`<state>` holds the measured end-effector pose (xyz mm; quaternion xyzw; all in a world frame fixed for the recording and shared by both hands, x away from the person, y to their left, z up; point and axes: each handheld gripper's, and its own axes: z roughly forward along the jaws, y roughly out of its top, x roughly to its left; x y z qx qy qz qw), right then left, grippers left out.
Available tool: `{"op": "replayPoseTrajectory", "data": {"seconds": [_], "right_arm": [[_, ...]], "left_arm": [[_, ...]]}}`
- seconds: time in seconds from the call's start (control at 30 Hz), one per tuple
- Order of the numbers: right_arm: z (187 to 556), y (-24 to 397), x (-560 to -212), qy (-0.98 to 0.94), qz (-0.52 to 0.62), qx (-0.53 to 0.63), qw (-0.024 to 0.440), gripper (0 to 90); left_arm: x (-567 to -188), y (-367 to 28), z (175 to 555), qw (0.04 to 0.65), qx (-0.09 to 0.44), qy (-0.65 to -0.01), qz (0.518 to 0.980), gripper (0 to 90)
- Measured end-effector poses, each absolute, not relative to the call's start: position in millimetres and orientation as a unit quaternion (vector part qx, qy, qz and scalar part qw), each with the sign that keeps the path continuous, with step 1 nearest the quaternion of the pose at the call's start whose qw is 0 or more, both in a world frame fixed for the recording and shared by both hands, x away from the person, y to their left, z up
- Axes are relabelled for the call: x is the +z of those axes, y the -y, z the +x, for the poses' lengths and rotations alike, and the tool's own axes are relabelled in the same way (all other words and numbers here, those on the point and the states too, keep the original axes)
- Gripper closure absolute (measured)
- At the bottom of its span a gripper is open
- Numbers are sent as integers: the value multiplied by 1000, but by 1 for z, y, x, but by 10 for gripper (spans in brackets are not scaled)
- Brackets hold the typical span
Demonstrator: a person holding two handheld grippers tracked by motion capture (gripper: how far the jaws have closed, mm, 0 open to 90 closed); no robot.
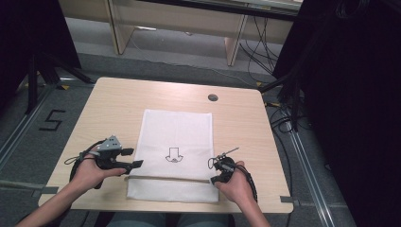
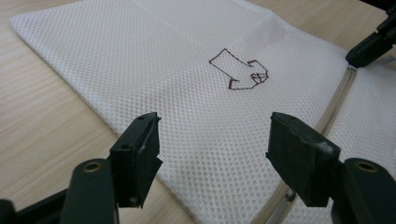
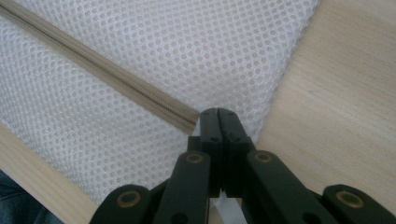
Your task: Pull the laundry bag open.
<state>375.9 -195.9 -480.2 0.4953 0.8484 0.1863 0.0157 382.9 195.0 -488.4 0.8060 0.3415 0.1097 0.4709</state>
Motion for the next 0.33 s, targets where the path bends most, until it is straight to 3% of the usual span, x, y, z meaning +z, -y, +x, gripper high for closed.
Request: {"op": "replayPoseTrajectory", "data": {"seconds": [0.17, 0.33], "right_arm": [[375, 195, -480, -854, 486, 186, 21, 893], [376, 200, -480, -859, 470, 201, 13, 856]], "left_arm": [[-490, -207, 382, 431, 144, -317, 832, 365], [-489, -214, 386, 443, 155, -341, 814, 372]]}}
